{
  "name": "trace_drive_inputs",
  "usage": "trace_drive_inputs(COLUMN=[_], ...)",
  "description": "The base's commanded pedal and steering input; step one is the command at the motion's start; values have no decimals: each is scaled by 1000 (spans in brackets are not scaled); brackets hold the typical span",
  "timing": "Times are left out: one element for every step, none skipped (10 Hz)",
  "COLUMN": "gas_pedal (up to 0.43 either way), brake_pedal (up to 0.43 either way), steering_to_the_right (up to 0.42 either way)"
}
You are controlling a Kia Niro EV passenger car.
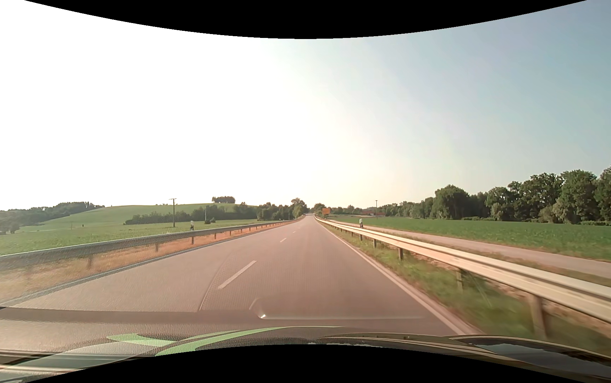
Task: Follow the waypoints while adhering to traffic rules and regulations
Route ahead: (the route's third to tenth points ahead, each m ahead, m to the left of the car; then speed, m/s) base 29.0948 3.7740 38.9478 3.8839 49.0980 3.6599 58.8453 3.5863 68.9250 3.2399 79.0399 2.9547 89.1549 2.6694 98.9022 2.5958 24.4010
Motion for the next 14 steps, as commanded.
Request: trace_drive_inputs(gas_pedal=[0,0,0,0,0,0,0,0,0,0,0,0,0,0], brake_pedal=[0,0,0,0,0,24,79,122,159,159,159,189,104,189], steering_to_the_right=[1,1,1,1,0,1,1,1,-1,-2,-2,-2,-2,-2])
